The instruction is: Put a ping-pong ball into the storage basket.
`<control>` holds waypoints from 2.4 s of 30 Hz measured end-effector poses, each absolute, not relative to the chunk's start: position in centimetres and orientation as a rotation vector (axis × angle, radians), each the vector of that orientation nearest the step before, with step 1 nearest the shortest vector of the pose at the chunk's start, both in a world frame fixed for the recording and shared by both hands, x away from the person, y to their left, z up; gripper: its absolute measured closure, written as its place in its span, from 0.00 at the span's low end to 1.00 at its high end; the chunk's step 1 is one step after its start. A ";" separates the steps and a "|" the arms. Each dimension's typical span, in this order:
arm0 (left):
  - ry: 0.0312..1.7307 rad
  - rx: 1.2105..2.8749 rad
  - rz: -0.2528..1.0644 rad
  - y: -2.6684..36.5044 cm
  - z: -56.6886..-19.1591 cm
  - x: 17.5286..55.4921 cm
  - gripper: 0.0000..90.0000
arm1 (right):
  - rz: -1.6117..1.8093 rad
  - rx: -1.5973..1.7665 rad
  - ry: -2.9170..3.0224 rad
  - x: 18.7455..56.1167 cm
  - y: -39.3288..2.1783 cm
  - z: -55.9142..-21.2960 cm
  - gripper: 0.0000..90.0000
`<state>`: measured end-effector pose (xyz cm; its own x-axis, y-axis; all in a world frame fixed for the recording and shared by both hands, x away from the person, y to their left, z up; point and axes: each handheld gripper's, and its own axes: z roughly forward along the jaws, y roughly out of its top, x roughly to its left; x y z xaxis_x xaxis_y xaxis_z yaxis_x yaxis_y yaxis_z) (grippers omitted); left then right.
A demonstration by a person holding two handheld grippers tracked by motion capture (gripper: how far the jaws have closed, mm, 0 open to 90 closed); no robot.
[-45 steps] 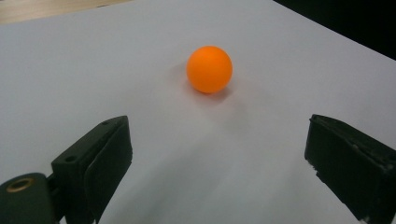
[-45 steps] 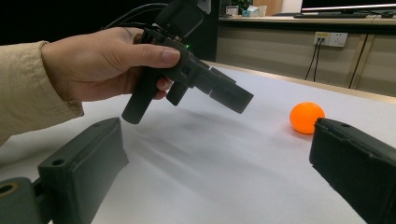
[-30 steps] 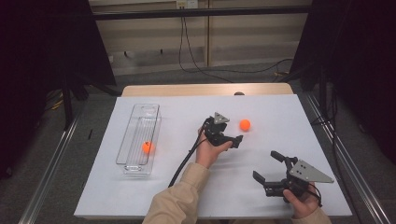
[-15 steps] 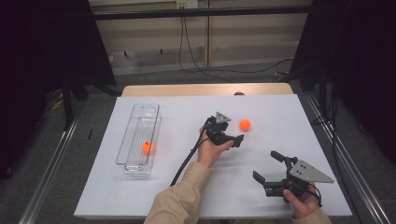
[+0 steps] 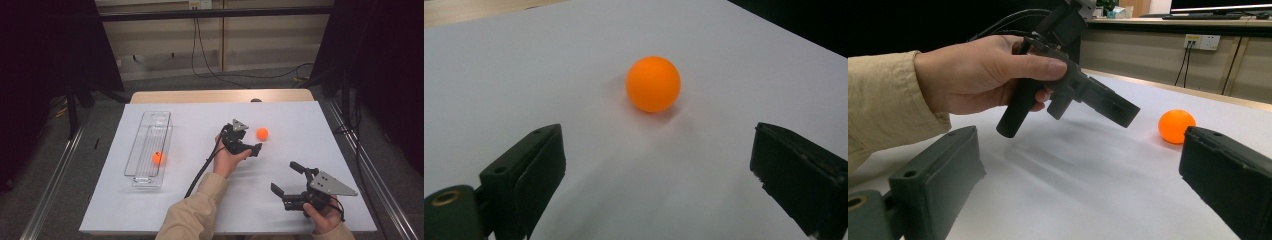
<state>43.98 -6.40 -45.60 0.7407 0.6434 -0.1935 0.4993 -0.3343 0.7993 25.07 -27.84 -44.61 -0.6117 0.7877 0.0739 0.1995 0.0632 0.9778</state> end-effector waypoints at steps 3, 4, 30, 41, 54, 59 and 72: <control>0.870 1.999 0.195 -6.5 -45.6 44.0 0.08 | 1.581 0.980 1.860 25.1 -27.8 -44.6 0.03; 0.866 2.002 0.196 -6.5 -45.6 44.0 0.09 | 1.581 0.980 1.859 25.1 -27.8 -44.6 0.03; 0.858 2.006 0.200 -7.6 -45.5 44.5 0.09 | 1.584 0.979 1.857 25.0 -27.9 -44.6 0.03; 0.865 2.001 0.200 -8.0 -45.6 44.7 0.09 | 1.588 0.981 1.854 25.0 -27.9 -44.6 0.03; 0.870 1.998 0.205 -8.4 -45.6 44.9 0.09 | 1.588 0.981 1.855 25.0 -27.9 -44.6 0.03; 0.867 2.002 0.206 -8.5 -45.7 45.0 0.09 | 1.588 0.981 1.855 25.0 -27.9 -44.6 0.03; 0.881 2.004 0.212 -8.8 -46.0 45.5 0.11 | 1.590 0.981 1.855 25.0 -27.9 -44.6 0.03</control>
<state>45.47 -8.82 -45.98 0.7306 0.6574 -0.1845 0.5014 -0.3331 0.7985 25.04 -27.88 -44.58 -0.6128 0.7863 0.0781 0.1974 0.0567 0.9787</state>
